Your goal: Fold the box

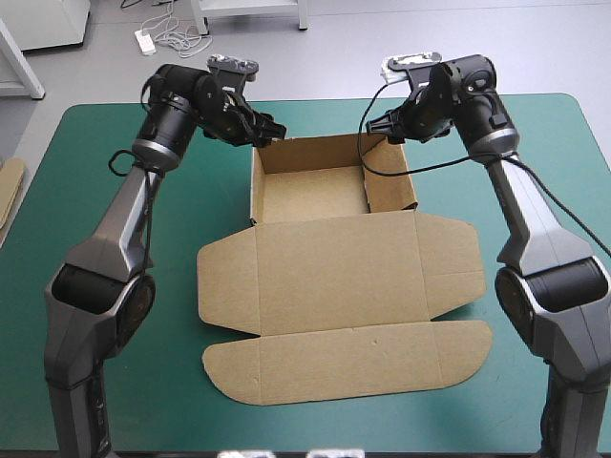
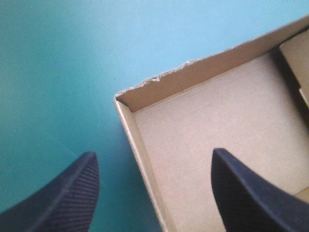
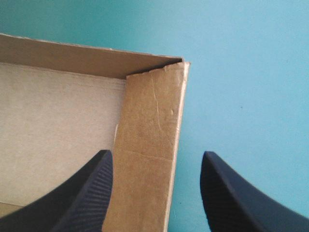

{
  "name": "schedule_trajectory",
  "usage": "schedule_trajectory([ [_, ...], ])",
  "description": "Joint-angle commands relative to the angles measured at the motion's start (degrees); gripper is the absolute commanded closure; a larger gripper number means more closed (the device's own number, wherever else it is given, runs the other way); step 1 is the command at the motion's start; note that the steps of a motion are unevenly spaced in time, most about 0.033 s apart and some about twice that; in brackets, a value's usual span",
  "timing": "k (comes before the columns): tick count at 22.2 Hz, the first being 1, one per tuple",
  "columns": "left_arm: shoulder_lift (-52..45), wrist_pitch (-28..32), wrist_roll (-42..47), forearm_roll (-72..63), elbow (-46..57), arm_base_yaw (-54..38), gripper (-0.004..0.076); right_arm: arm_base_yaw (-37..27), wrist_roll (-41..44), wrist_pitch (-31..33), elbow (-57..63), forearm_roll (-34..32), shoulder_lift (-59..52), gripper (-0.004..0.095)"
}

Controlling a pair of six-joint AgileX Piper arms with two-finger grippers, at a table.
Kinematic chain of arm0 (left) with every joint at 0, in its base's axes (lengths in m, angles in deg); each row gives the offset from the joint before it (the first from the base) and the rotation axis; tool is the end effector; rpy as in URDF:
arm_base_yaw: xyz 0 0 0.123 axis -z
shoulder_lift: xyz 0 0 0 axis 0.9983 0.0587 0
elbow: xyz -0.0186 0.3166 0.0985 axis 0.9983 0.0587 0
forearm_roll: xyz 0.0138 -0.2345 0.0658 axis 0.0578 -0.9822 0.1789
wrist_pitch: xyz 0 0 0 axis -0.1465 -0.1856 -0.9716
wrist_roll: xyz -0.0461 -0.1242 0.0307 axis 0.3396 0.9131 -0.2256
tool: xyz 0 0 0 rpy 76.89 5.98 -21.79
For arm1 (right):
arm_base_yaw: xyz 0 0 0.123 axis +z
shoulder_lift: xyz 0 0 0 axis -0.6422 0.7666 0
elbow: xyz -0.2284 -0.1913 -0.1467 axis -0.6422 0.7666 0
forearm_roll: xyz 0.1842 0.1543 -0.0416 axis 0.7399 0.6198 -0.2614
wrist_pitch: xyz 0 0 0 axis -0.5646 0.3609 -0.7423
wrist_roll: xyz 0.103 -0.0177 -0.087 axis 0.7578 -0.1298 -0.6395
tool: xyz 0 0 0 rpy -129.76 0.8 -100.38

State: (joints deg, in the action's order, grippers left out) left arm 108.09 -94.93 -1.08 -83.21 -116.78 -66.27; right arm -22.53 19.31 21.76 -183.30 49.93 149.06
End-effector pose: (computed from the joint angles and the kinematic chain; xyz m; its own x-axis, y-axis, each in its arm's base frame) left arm 0.4642 -0.1777 0.3866 -0.7538 0.2498 -0.6078 0.3480 0.9363 -0.0467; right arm 0.4632 0.1446 0.3951 -0.7787 -0.1504 -0.6091 -0.2273 0.9725 0.0505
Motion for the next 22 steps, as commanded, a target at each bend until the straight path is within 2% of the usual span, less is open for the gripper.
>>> schedule_trajectory([
  [1, -9.33, -2.45, 0.14, -0.14, -1.96, 0.52, 0.0298, -0.39, -1.06, -0.32, -1.79, -0.44, -8.61, 0.0399],
  [4, -15.37, -2.45, -0.16, 1.81, -1.88, 2.6, 0.0309, -0.39, -2.42, -1.04, -0.49, -0.61, -15.01, 0.0424],
  [7, -23.51, -2.54, -0.51, 7.39, -0.26, 5.45, 0.0309, -0.39, -5.25, -4.74, 7.77, -0.61, -25.76, 0.0454],
  [9, -29.18, -1.67, -0.38, 10.15, 4.49, 6.33, 0.0314, -0.39, -6.42, -9.17, 16.95, -0.49, -34.28, 0.046],
  [11, -35.5, 0.4, 0.21, 11.97, 12.94, 6.33, 0.0314, -0.39, -7.54, -14.25, 27.08, -0.49, -42.89, 0.046],
  [15, -51.58, 9.04, 2.22, 9.57, 33.74, 6.76, 0.0314, -0.39, -8.83, -24.43, 46.96, 1.21, -57.47, 0.046],
  [18, -60.59, 11.61, 4.44, 9.12, 46.11, 6.76, 0.0314, -0.39, -7.69, -25.79, 53.52, 1.0, -61.14, 0.0459],
  [21, -73.52, 14.52, 5.78, 7.1, 62.09, 6.76, 0.0314, -0.39, -6.7, -25.83, 56.92, 1.0, -59.64, 0.0459],
  [22, -76.18, 15.6, 6.08, 6.79, 64.01, 6.76, 0.0314, -0.39, -6.31, -26.35, 56.92, 1.0, -58.64, 0.0459],
])
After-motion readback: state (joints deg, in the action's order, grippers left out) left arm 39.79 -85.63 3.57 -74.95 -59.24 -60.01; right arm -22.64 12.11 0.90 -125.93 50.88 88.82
